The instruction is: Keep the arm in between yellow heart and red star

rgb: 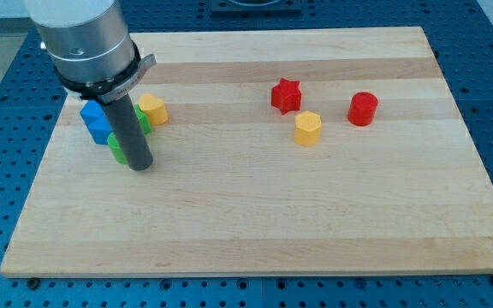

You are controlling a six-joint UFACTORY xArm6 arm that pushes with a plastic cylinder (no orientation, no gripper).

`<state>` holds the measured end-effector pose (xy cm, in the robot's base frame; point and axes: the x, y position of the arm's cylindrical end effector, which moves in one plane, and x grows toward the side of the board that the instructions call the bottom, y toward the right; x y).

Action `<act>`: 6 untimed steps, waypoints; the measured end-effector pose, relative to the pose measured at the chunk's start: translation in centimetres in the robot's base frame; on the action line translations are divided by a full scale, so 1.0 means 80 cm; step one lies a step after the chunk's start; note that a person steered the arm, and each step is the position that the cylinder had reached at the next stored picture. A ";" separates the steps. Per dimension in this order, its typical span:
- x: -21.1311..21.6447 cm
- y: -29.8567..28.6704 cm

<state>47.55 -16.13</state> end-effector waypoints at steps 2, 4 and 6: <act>0.000 0.001; -0.063 0.111; -0.065 0.111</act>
